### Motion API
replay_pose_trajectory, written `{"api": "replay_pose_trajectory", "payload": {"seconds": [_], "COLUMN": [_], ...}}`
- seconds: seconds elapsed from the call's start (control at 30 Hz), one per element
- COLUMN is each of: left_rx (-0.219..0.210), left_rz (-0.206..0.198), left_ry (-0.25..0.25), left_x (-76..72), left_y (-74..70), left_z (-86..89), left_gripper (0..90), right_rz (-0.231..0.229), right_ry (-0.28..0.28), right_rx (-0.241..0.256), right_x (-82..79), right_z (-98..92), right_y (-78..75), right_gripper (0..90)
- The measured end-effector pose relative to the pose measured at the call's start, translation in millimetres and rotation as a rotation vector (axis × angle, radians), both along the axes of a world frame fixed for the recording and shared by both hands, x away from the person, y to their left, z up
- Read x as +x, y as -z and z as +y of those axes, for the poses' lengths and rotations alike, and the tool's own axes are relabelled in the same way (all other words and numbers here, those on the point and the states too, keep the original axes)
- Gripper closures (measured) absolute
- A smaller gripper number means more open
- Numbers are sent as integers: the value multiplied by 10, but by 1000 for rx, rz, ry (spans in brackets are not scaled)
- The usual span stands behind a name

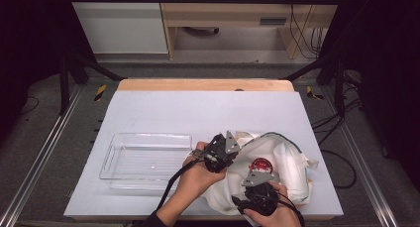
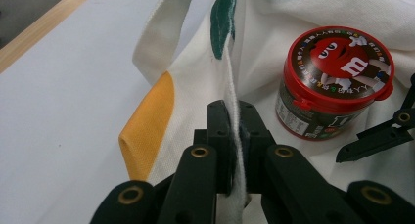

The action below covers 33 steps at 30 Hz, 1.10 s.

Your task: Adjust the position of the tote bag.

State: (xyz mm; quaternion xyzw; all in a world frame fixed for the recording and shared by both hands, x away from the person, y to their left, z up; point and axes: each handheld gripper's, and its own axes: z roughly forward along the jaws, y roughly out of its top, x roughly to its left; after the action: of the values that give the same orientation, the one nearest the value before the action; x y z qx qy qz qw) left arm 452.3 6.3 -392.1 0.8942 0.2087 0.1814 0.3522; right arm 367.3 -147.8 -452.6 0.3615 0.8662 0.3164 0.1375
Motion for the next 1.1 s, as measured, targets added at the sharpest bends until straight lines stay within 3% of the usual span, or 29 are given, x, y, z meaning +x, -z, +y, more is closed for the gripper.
{"api": "replay_pose_trajectory", "payload": {"seconds": [0.07,0.1,0.13,0.3,0.47,0.57,0.63,0.77,0.9,1.1], "left_rx": [-16,7,-3,5,16,17,8,-13,-29,-32], "left_rz": [1,-2,-3,-1,1,4,2,-18,-35,-46], "left_ry": [-3,8,5,3,0,-1,-6,-28,-57,-66], "left_x": [-5,1,0,12,38,40,44,78,144,189], "left_y": [12,2,8,0,-20,-27,-42,-91,-136,-209], "left_z": [-8,4,0,-5,-16,-20,-13,31,77,76], "left_gripper": [864,864,864,864,868,870,872,876,879,879], "right_rz": [2,-3,-19,-39,-19,-5,21,39,-21,-42], "right_ry": [-3,-3,-5,-73,-156,-153,-149,-184,-179,-187], "right_rx": [8,21,31,56,59,35,18,17,8,31], "right_x": [-5,-19,-36,-176,-298,-269,-219,-152,-194,-231], "right_z": [-27,-47,-74,-122,-15,44,82,128,138,101], "right_y": [-28,-70,-124,-334,-278,-210,-158,-106,-160,-237], "right_gripper": [341,352,388,476,452,463,518,781,873,884]}}
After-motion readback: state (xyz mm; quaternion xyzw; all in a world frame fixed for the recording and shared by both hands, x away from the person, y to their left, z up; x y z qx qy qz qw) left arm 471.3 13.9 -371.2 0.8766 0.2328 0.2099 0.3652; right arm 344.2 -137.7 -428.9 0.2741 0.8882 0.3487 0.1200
